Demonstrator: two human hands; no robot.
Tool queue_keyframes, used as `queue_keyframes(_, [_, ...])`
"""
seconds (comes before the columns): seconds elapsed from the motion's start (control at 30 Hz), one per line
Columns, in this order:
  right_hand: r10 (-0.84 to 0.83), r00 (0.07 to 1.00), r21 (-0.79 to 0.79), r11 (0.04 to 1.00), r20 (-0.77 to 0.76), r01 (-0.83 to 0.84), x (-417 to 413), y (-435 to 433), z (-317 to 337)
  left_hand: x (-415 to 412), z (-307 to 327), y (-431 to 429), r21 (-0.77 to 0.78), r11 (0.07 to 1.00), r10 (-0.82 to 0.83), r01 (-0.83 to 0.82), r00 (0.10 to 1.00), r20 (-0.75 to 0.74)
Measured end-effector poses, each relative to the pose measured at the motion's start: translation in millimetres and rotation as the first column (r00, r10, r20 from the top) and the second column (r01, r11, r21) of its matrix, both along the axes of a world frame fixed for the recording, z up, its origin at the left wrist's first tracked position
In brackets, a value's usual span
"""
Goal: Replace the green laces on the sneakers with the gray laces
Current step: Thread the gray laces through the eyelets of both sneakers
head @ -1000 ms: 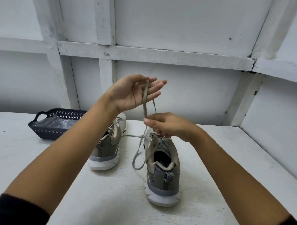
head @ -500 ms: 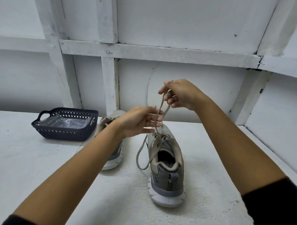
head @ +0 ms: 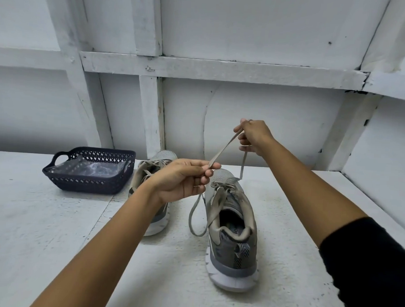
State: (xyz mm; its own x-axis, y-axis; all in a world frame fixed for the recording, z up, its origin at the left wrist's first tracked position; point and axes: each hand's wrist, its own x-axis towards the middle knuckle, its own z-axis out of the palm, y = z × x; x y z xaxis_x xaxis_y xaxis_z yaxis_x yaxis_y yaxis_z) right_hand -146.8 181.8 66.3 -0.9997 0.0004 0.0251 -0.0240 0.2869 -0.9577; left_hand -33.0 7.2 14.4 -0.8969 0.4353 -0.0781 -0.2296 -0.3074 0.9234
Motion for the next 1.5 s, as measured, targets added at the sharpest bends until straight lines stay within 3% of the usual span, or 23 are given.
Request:
queue_keyframes(0.07, [0.040, 0.999, 0.037, 0.998, 0.014, -0.041, -1.0, -3.4, -2.9, 0.0, -0.7, 2.1, 0.060, 0.998, 0.015, -0.016, 1.000, 0.028])
queue_keyframes(0.13, [0.176, 0.980, 0.125, 0.974, 0.094, -0.187, 2.2, -8.2, -6.5, -2.8, -0.7, 7.8, 0.112, 0.986, 0.117, -0.125, 0.990, 0.073])
queue_keyframes(0.2, [0.314, 0.917, 0.249, 0.894, 0.247, -0.373, 7.8, -12.2, -13.3, -8.3, -3.7, 14.1, 0.153, 0.940, 0.288, -0.304, 0.950, 0.117])
queue_keyframes(0.27, [0.338, 0.875, 0.382, 0.801, 0.347, -0.461, 12.8, -13.8, -22.6, -14.5, -10.4, 20.1, 0.153, 0.878, 0.438, -0.454, 0.889, 0.132])
queue_keyframes(0.4, [0.306, 0.907, 0.674, 0.608, 0.289, -0.420, 24.4, -9.3, -45.3, -24.4, -34.3, 32.9, -0.016, 0.787, 0.617, -0.617, 0.787, 0.023])
queue_keyframes(0.47, [0.322, 0.917, 0.728, 0.566, 0.236, -0.386, 32.3, -7.0, -56.6, -27.9, -47.2, 38.2, -0.147, 0.737, 0.659, -0.660, 0.750, -0.061])
queue_keyframes(0.57, [0.287, 0.940, 0.718, 0.613, 0.187, -0.330, 38.1, -5.0, -72.3, -32.4, -63.7, 41.3, -0.222, 0.680, 0.684, -0.699, 0.713, -0.152])
queue_keyframes(0.7, [0.246, 0.952, 0.541, 0.783, 0.182, -0.306, 34.3, -0.4, -86.8, -40.0, -76.8, 44.0, -0.282, 0.603, 0.713, -0.746, 0.663, -0.228])
queue_keyframes(0.8, [0.266, 0.951, 0.441, 0.843, 0.156, -0.308, 31.9, 3.1, -94.5, -42.5, -79.3, 45.8, -0.281, 0.583, 0.725, -0.762, 0.644, -0.244])
queue_keyframes(1.27, [0.291, 0.950, 0.189, 0.932, 0.113, -0.308, 31.6, 4.4, -111.3, -40.6, -89.4, 51.5, -0.286, 0.591, 0.674, -0.755, 0.656, -0.340])
queue_keyframes(1.5, [0.273, 0.954, 0.168, 0.942, 0.125, -0.292, 35.1, 0.8, -114.2, -35.2, -74.2, 48.1, -0.439, 0.648, 0.500, -0.622, 0.783, -0.371])
